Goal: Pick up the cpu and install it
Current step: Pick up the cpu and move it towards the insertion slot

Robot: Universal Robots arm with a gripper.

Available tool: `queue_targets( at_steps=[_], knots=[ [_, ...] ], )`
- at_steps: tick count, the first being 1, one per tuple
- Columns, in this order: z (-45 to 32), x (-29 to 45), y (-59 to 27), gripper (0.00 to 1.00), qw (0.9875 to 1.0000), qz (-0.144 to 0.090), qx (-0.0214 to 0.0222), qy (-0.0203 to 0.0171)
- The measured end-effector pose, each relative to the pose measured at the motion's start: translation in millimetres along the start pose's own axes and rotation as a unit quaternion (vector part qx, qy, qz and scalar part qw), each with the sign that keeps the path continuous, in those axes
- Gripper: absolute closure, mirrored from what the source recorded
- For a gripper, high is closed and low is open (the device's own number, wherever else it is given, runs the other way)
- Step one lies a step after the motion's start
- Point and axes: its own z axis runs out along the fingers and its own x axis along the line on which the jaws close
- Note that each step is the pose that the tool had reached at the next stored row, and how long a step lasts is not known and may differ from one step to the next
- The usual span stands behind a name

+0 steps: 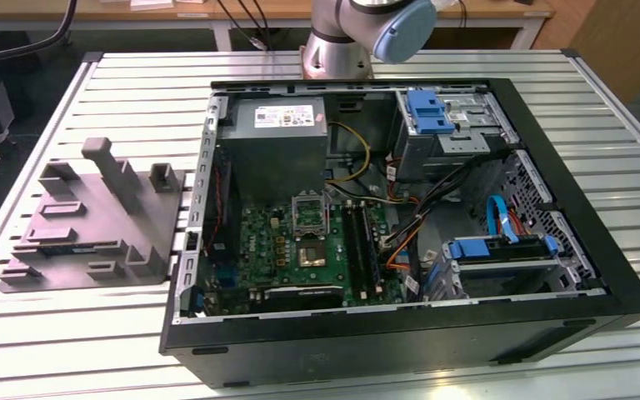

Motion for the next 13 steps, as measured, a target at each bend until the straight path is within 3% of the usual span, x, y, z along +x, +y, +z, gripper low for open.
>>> queue_targets(
  at_steps=[13],
  knots=[
    [-3.7,0.0,0.1,0.53,1.0,0.0,0.0,0.0]
  ],
)
